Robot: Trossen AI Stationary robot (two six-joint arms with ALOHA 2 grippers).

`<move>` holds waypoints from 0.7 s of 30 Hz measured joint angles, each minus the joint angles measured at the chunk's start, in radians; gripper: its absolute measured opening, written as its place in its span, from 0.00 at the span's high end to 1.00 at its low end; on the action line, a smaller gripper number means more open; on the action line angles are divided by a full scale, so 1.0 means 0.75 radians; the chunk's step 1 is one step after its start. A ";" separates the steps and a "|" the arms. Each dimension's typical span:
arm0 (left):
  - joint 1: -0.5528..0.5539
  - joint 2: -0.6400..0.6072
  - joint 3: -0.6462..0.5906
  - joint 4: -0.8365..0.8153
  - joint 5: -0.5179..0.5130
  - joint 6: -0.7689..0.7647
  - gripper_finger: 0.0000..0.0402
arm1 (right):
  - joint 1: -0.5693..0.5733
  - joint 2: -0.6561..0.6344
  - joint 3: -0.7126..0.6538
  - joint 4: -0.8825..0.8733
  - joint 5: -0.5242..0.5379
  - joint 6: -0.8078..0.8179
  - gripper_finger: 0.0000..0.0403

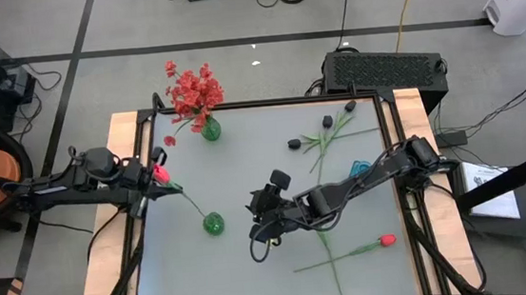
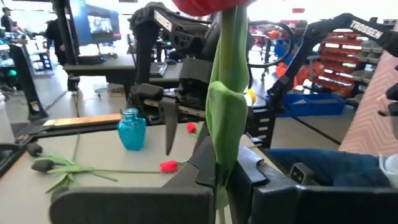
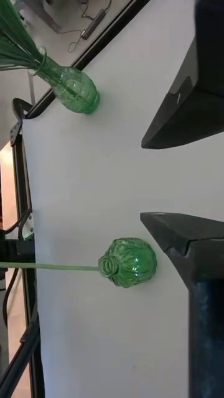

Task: Sort flowers into vase by color
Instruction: Put the top red flower into the bottom green vase

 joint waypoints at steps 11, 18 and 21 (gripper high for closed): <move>0.000 0.007 -0.017 -0.022 0.000 -0.001 0.96 | 0.000 0.000 0.000 0.001 0.000 0.000 0.58; 0.000 0.030 -0.022 -0.018 0.004 -0.001 0.96 | 0.000 0.000 0.000 0.001 -0.001 0.000 0.58; 0.000 0.069 -0.022 -0.026 0.033 -0.002 0.96 | 0.000 0.000 0.000 0.001 -0.002 0.000 0.58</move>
